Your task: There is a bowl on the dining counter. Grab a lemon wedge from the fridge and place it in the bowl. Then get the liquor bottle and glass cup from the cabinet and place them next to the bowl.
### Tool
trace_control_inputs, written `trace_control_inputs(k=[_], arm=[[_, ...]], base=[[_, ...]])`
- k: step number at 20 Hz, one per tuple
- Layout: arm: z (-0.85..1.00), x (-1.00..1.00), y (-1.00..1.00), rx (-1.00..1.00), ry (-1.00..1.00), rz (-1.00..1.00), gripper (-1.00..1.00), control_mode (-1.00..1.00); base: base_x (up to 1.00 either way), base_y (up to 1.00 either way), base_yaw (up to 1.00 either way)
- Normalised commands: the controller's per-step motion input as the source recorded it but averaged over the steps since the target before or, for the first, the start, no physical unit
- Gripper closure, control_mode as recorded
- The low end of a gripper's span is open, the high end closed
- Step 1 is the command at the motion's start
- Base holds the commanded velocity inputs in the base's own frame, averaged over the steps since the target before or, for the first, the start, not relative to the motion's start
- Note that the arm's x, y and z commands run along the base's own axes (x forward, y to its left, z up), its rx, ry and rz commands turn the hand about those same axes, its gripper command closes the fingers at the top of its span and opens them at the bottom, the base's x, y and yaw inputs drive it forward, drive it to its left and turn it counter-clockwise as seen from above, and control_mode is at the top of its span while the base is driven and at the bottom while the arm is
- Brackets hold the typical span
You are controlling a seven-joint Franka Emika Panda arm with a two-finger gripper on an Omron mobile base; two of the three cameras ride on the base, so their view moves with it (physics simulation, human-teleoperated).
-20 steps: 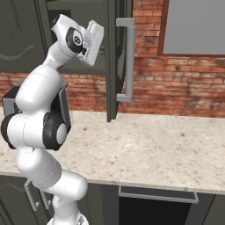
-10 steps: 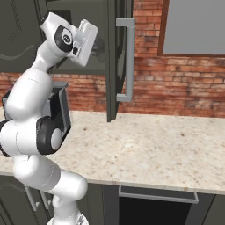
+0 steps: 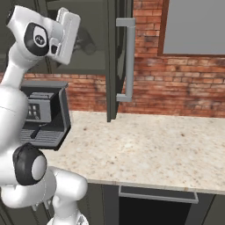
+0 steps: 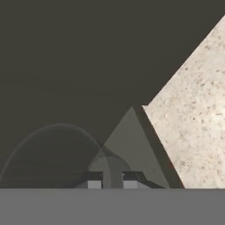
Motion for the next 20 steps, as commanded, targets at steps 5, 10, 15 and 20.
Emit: trace_control_inputs(k=[5,10,15,20], arm=[[0.17,-1.00,0.15,0.00,0.00,0.06,1.00,-1.00],[0.03,-1.00,0.16,-0.01,0.05,0.15,1.00,-1.00],[0.00,-1.00,0.19,-0.05,0.08,0.20,1.00,-1.00],[0.00,-1.00,0.19,-0.14,0.10,0.23,1.00,-1.00]], base=[[0.00,0.00,0.00],[0.00,0.00,0.00],[0.00,0.00,0.00],[0.00,0.00,0.00]])
